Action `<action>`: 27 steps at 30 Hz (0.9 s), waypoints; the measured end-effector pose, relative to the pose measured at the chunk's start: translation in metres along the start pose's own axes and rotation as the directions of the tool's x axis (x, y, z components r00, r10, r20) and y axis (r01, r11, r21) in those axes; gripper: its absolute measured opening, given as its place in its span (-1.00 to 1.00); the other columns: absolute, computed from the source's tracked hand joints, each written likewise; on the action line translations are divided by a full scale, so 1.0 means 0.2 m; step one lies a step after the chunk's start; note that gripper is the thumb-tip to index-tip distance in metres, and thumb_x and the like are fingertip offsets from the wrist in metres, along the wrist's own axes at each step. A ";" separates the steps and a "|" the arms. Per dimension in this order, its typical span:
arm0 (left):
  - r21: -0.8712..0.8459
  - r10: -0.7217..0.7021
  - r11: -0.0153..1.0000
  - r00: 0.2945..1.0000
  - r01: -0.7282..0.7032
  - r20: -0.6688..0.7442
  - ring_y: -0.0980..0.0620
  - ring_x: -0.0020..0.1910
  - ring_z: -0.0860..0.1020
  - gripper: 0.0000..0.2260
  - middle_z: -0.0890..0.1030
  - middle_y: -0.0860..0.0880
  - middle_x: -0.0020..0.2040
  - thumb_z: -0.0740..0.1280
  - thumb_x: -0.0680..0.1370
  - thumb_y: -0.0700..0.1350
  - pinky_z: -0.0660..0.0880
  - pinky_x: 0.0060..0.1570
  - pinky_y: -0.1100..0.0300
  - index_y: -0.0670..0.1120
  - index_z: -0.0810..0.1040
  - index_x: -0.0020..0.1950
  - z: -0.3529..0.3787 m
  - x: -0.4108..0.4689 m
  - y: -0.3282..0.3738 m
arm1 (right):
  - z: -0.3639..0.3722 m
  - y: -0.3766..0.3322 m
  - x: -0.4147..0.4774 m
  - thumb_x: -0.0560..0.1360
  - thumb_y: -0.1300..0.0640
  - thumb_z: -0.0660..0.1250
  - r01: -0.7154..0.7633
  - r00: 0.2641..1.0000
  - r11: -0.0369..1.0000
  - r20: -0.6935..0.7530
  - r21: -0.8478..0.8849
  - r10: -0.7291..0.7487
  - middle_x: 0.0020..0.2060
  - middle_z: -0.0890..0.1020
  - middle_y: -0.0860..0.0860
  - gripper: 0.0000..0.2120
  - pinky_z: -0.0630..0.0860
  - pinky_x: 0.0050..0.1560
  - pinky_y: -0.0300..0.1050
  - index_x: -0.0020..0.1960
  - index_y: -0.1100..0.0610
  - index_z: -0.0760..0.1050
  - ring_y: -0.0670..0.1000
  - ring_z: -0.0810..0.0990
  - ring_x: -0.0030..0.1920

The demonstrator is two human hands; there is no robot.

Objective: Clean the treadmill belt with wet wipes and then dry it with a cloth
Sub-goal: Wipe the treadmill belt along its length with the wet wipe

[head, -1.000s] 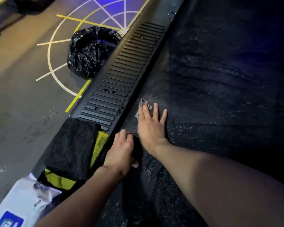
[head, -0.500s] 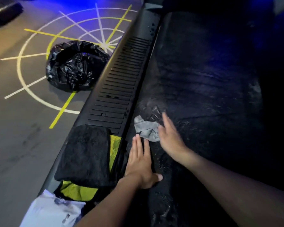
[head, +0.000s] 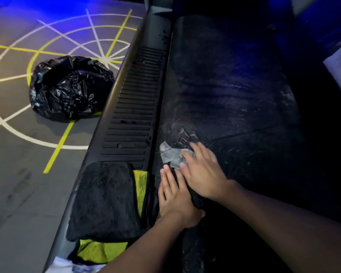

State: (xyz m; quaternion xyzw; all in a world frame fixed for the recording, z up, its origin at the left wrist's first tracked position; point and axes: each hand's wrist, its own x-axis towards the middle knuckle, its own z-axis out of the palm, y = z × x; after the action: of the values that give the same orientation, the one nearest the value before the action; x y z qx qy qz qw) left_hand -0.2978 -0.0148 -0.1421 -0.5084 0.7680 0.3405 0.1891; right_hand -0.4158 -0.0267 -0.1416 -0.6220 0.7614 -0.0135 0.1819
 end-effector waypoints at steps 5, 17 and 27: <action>0.027 0.061 0.998 0.996 -0.060 -0.061 -0.09 0.33 -0.64 0.10 -0.64 -0.13 0.32 0.41 0.40 0.24 -0.38 0.47 0.01 0.03 -0.40 0.55 0.03 0.02 -0.02 | 0.05 -0.11 0.09 0.70 -0.13 -0.17 0.217 0.960 0.967 0.152 0.132 -0.236 0.60 -0.21 -0.07 -0.44 -0.34 0.54 -0.07 0.63 0.05 -0.17 -0.15 -0.31 0.55; -0.137 0.053 0.980 0.859 -0.142 -0.509 -0.11 0.55 -0.29 -0.07 -0.27 -0.21 0.57 0.34 0.55 0.09 -0.26 0.52 0.07 -0.27 -0.27 0.55 0.25 -0.07 -0.02 | 0.14 -0.03 0.11 0.70 -0.12 -0.19 0.237 0.972 0.965 0.035 -0.115 -0.234 0.61 -0.16 -0.09 -0.46 -0.30 0.55 0.10 0.63 -0.01 -0.14 -0.06 -0.25 0.58; -0.216 0.004 0.970 0.897 -0.110 -0.441 -0.05 0.52 -0.39 0.25 -0.35 -0.16 0.56 0.46 0.31 0.31 -0.33 0.49 0.08 -0.23 -0.39 0.52 0.25 -0.08 0.00 | 0.11 -0.01 0.13 0.70 -0.09 -0.16 0.300 0.954 0.941 0.046 -0.157 -0.296 0.61 -0.18 0.00 -0.44 -0.28 0.56 0.02 0.63 0.09 -0.15 -0.04 -0.26 0.58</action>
State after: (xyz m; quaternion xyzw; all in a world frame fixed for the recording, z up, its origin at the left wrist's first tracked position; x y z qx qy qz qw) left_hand -0.2950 0.0316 -0.1669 -0.5677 0.7597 0.3114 -0.0599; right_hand -0.4111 -0.0475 -0.1681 -0.7428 0.6552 0.0278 0.1347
